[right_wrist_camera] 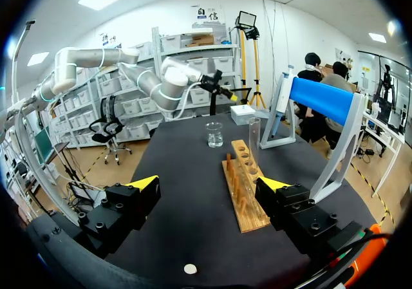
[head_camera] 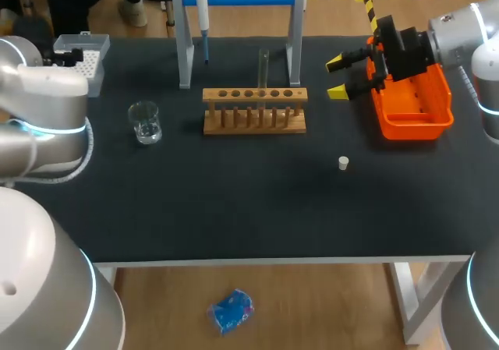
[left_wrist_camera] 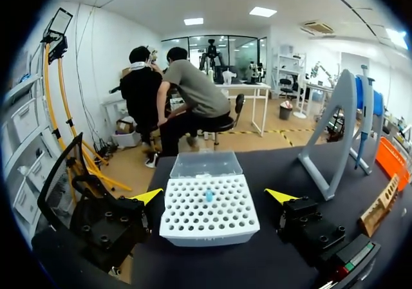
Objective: Invert the test tube, pick up the pipette, mount the tip to pipette, aspirate from beaker and dispense into the tube, eject the tip, return the pipette, and cap with the stopper.
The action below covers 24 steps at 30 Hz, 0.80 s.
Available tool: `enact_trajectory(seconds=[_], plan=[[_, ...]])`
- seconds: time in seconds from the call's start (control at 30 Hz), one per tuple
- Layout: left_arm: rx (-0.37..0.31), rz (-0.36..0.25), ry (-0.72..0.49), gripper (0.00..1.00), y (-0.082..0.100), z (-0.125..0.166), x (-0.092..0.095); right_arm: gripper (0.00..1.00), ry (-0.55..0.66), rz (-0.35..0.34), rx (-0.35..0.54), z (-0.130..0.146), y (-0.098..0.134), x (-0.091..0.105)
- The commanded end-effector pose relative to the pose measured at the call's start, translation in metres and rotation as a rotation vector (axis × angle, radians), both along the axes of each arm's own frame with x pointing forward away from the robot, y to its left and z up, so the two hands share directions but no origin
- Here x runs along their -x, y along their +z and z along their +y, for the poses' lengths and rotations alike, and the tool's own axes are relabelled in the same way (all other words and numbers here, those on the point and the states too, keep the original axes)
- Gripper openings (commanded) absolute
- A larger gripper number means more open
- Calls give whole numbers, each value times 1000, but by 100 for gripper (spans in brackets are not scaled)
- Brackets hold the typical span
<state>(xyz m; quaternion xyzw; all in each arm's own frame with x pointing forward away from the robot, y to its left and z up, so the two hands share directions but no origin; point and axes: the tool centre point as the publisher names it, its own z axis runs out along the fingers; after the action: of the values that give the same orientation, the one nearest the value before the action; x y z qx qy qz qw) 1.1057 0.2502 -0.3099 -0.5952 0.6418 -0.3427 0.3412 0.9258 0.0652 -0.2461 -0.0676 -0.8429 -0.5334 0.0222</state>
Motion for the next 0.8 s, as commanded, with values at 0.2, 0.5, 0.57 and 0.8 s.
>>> enact_trajectory(seconds=[0.2, 0.5, 0.57, 0.8], plan=[[-5, 33, 9, 100, -22, 0, -14, 100, 0, 0, 2, 0, 0, 0], [-13, 49, 9, 100, -34, -1, -25, 100, 0, 0, 2, 0, 0, 0], [-12, 54, 11, 100, -36, 0, -27, 100, 0, 0, 2, 0, 0, 0], [-6, 65, 16, 100, -43, 0, -37, 100, 0, 0, 2, 0, 0, 0]])
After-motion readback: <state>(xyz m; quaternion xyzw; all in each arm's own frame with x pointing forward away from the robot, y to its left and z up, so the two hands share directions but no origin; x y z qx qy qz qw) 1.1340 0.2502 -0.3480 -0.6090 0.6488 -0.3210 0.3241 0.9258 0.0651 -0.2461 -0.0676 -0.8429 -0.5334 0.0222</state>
